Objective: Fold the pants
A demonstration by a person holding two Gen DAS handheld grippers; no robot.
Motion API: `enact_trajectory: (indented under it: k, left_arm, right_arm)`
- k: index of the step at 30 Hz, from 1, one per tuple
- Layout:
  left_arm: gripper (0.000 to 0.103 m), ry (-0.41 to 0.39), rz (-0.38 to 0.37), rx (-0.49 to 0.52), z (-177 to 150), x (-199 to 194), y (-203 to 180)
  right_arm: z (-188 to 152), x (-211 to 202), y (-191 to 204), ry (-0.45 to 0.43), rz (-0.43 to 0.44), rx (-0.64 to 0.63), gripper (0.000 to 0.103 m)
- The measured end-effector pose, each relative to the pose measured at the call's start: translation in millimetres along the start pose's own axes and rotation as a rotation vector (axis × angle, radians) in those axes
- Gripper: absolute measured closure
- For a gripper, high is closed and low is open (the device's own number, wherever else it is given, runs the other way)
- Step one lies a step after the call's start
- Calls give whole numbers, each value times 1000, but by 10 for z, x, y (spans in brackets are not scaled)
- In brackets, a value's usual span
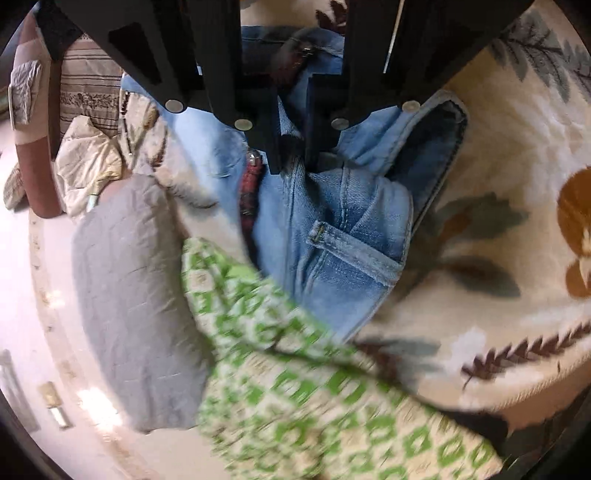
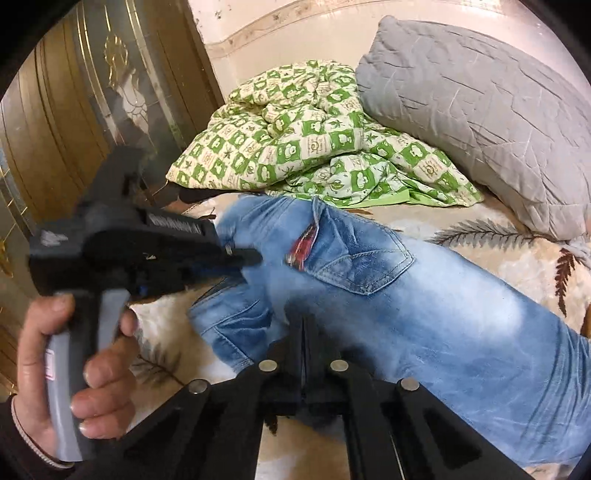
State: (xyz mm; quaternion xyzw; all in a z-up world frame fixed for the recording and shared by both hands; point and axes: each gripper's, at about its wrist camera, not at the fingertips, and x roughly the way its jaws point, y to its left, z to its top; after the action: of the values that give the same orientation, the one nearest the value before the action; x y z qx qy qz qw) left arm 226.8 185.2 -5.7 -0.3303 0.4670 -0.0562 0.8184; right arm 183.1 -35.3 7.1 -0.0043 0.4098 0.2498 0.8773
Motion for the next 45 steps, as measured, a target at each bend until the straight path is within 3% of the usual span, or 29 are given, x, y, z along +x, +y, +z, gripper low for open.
enact_trajectory:
  k: [4, 6, 9, 10, 11, 12, 13, 16, 19, 20, 21, 23, 25, 28, 30, 34, 36, 38, 41, 45]
  left_arm:
    - [92, 17, 19, 20, 10, -8, -43]
    - [92, 40, 30, -1, 21, 32, 13]
    - [92, 77, 48, -27, 20, 98, 87]
    - [92, 78, 49, -24, 11, 92, 85]
    - [92, 75, 51, -19, 1, 107, 61]
    - [92, 69, 53, -10, -3, 98, 38]
    - [92, 69, 56, -4, -9, 104, 19]
    - [91, 74, 59, -3, -17, 107, 34]
    - [91, 81, 51, -17, -7, 110, 75]
    - [91, 82, 50, -16, -5, 110, 77]
    - [91, 81, 48, -12, -5, 106, 71]
    - [91, 73, 40, -11, -2, 84, 60]
    - [91, 75, 35, -8, -1, 80, 48]
    - [91, 80, 23, -10, -31, 56, 50]
    - [91, 64, -6, -14, -73, -90, 40]
    - [91, 7, -27, 58, -280, -512, -97]
    - [91, 17, 27, 62, -397, -496, -25]
    - [91, 78, 107, 39, -439, -270, 103]
    - [91, 124, 227, 34, -449, 60, 203]
    - [91, 123, 239, 34, -453, 131, 198]
  right_arm:
    - [34, 206, 86, 60, 2, -54, 101]
    - [59, 175, 3, 42, 100, 21, 100]
    - [-12, -42, -93, -53, 198, 118, 99]
    - [-38, -40, -112, -55, 220, 143, 87]
    - [-70, -5, -138, -42, 223, 160, 41]
    - [-82, 20, -136, -34, 200, 160, 10]
    - [-94, 24, -124, -45, 189, 146, 0]
    - [-35, 79, -54, -7, 146, 104, 0]
    - [86, 172, 66, 3, -13, -2, 2]
    - [112, 229, 95, 19, -28, -23, 7]
    - [136, 320, 140, 52, -52, -56, 13]
    - [152, 486, 228, 103, -101, -117, 62]
    - [128, 574, 291, 123, -105, -151, 65]
    - [106, 472, 411, 89, -156, -196, 94]
    - [88, 211, 540, 21, -185, -207, 96]
    - [-47, -65, 676, -11, -128, -176, 96]
    - [-169, -52, 712, -3, -109, -176, 96]
    - [-304, 133, 733, 35, -107, -169, 96]
    - [-475, 515, 592, 122, -43, -77, 93]
    - [-531, 485, 379, 104, 37, 78, 89]
